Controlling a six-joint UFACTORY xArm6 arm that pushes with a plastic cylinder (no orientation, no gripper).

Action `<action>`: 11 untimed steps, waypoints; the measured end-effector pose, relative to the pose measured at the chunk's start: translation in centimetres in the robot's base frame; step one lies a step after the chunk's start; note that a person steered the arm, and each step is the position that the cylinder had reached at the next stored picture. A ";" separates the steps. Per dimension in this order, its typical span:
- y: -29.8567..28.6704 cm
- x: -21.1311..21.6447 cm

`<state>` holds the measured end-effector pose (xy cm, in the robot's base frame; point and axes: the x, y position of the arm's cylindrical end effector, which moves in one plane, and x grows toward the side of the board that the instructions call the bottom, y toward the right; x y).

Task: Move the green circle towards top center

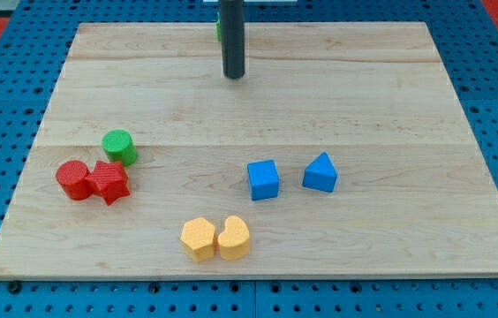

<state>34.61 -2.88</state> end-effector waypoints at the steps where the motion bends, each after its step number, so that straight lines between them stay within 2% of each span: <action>1: -3.0 9.0; 2: -8.4 11.9; 4: -12.5 10.8; 5: -15.0 1.6; 6: -23.1 2.0; 7: -26.5 7.7; 8: -24.0 10.7; 9: -18.2 10.2; 10: -10.8 7.4; 11: -6.6 5.0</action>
